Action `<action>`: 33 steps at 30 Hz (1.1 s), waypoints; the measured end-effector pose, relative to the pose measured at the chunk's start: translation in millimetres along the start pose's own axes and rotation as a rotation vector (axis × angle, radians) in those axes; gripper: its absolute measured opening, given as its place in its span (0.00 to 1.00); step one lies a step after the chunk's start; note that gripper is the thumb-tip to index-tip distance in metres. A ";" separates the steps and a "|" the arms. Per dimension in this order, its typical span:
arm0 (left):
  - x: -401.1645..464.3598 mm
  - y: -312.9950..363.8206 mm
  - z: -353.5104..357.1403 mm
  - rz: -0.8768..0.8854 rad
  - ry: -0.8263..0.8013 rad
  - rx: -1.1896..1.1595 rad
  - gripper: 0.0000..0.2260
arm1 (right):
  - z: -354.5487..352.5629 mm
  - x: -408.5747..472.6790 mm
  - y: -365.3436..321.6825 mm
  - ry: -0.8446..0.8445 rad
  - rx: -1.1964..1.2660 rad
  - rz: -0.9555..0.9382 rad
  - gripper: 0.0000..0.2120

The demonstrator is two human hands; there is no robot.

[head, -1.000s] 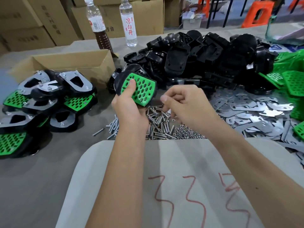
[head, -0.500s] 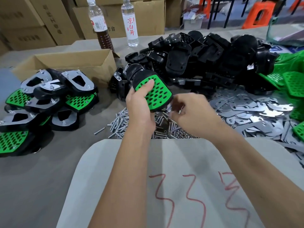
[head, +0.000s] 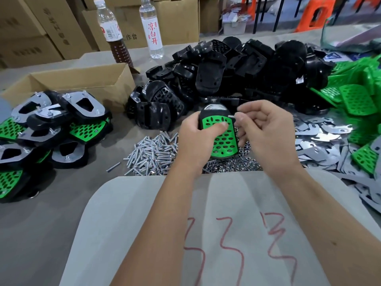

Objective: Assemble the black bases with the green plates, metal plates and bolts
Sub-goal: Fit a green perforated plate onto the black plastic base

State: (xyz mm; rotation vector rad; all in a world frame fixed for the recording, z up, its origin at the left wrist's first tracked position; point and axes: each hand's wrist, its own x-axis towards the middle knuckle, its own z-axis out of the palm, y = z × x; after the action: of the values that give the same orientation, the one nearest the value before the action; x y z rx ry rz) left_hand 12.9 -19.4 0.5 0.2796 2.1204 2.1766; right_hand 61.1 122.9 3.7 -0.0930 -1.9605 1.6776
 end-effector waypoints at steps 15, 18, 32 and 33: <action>-6.8 3.3 8.4 0.218 0.037 0.313 0.06 | 1.3 5.0 -8.5 0.036 -0.542 -0.297 0.08; -8.2 2.0 8.2 0.234 0.053 0.277 0.05 | 6.2 1.2 -5.5 0.004 -0.483 -0.294 0.07; -6.8 4.1 -0.1 0.156 -0.144 -0.071 0.12 | -5.0 8.2 10.8 -0.034 0.019 0.056 0.12; -6.2 4.6 -0.1 0.155 -0.132 -0.086 0.11 | -3.8 7.2 10.3 -0.030 0.022 0.054 0.13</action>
State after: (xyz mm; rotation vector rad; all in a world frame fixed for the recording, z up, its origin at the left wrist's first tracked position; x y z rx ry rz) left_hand 19.2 -20.9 4.7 0.5815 1.9898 2.2546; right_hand 53.6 131.3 -3.0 -0.1135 -1.9774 1.7440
